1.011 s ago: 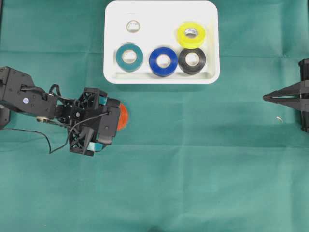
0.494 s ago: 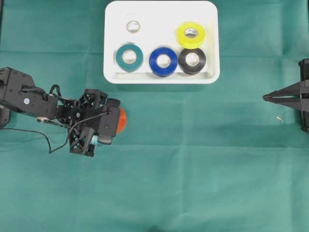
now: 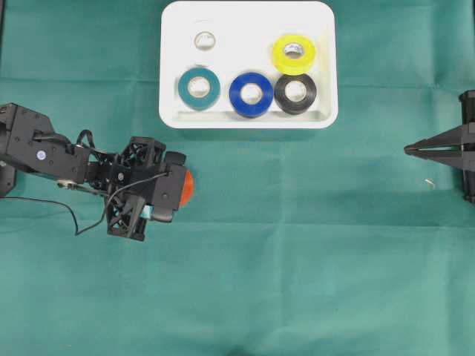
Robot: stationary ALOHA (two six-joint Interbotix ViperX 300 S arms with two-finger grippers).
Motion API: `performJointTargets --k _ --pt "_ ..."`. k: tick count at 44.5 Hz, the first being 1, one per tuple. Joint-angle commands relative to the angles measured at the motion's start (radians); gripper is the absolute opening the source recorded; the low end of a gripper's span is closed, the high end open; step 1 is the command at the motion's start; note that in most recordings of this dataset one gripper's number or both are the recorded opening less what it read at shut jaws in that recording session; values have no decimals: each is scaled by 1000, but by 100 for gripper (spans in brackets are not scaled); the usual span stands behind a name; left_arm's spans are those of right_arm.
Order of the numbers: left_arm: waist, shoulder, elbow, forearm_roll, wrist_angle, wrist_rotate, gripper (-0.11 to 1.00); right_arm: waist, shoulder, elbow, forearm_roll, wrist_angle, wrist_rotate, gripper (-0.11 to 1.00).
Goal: Put the tape into the white case with the left arm.
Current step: 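Lower the left gripper into the orange roll's core and close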
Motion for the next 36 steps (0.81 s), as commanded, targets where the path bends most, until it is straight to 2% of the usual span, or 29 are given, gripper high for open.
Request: performJointTargets --k 1,13,36 --pt "-2 -43 -23 -2 5 3 26 -2 6 -25 -2 -11 2 -9" --pt "-2 -104 -48 0 51 5 26 -2 6 -26 0 -11 2 -9" --pt "9 -132 -109 3 51 12 26 -2 6 -26 0 -8 2 -9"
